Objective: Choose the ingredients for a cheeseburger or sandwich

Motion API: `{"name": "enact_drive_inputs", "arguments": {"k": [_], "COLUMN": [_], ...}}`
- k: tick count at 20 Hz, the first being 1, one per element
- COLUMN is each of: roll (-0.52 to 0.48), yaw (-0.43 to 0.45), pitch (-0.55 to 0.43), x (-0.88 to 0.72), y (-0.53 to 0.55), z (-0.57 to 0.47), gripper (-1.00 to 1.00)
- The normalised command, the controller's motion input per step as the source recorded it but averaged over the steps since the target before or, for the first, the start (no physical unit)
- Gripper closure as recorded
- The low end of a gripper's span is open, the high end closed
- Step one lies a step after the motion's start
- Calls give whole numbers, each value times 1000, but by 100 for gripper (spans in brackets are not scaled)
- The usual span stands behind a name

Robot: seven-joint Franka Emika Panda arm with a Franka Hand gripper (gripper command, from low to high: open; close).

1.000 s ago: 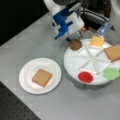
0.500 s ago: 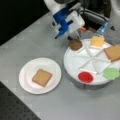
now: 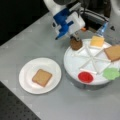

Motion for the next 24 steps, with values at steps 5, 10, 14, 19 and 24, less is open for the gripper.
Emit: {"name": "enact_drive_inputs", "arguments": {"k": [5,10,14,19,24], "roll": [89,36,-17,-27,-5], "yaw": [-33,-24,64,67,56], "pitch": [41,76,103,146,104], "x": [314,305,236,249,372], "y": [-126,-153,-197,-192,-260], "z": [86,160,263,228,183], "gripper": [100,100,100,100,100]}}
